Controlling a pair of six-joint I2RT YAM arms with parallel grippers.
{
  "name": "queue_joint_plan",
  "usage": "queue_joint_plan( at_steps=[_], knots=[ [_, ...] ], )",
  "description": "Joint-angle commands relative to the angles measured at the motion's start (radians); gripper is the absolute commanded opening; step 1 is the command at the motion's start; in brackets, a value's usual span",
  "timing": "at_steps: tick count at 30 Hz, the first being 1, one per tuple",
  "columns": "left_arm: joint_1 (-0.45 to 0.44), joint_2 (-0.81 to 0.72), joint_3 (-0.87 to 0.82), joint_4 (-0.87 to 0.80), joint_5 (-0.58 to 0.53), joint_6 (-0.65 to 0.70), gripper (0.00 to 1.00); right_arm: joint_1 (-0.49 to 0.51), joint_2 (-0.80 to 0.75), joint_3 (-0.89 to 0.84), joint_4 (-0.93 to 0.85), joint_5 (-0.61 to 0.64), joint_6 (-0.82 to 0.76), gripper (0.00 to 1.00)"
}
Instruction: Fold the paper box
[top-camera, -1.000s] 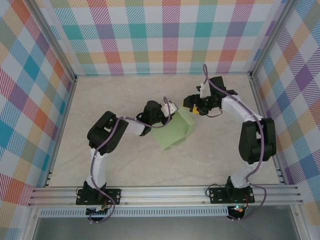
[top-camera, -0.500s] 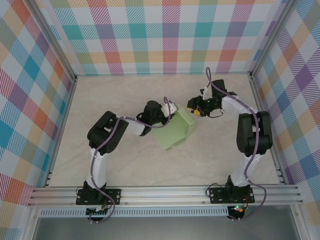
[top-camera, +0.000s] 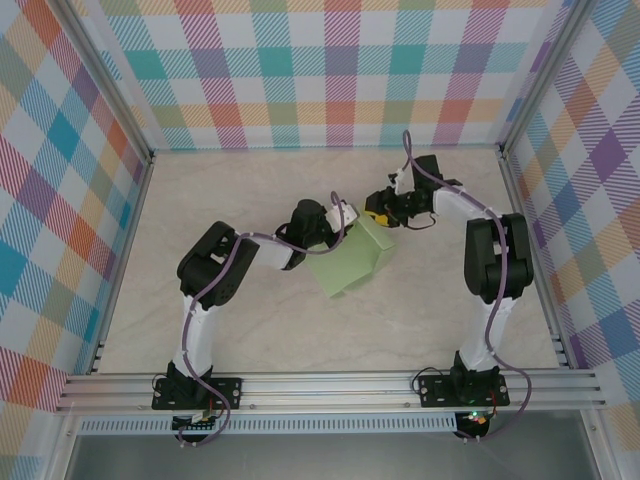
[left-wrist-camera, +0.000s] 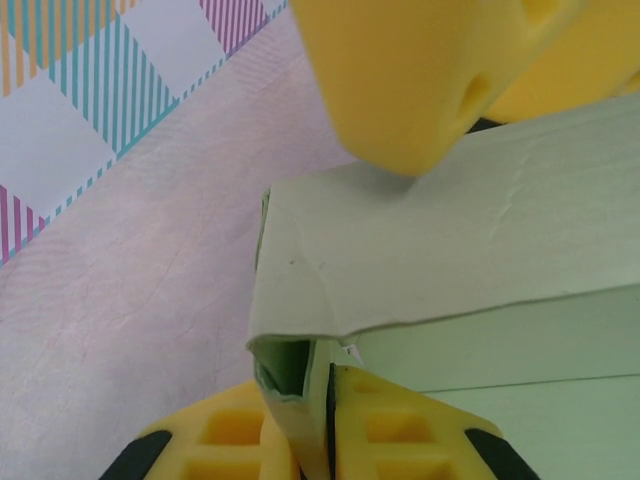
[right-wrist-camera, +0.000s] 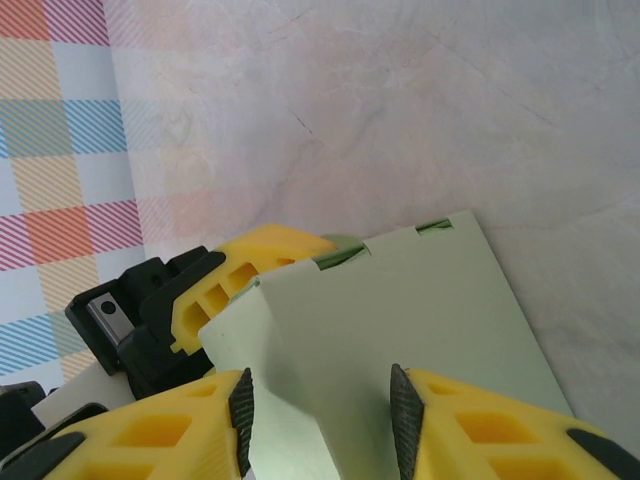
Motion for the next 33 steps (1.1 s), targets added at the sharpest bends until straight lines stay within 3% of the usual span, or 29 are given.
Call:
queue_joint_plan(
  at_steps=[1, 14, 22, 29, 31, 33],
  knots=[
    [-0.014, 0.034, 0.043, -0.065, -0.036, 0.021, 0.13, 0.033, 0.019, 0.035, -0.008, -0.062, 0.003, 0.42],
    [-0.023, 0.045, 0.065, -0.056, -0.07, -0.029, 0.16, 0.089, 0.01, -0.045, 0.107, -0.095, 0.138, 0.41],
    [-0.023, 0.023, 0.033, -0.021, -0.055, -0.033, 0.16, 0.104, -0.021, -0.058, 0.106, -0.037, 0.162, 0.43],
    [-0.003, -0.017, -0.015, -0.021, -0.016, -0.006, 0.32, 0.098, -0.061, -0.049, 0.011, 0.017, 0.096, 0.46],
    [0.011, -0.034, -0.041, 0.0, -0.003, -0.017, 0.43, 0.097, -0.069, -0.041, -0.019, 0.039, 0.067, 0.47],
    [0.028, -0.056, -0.067, 0.019, 0.007, -0.032, 0.46, 0.097, -0.075, -0.025, -0.056, 0.07, 0.046, 0.5]
  ],
)
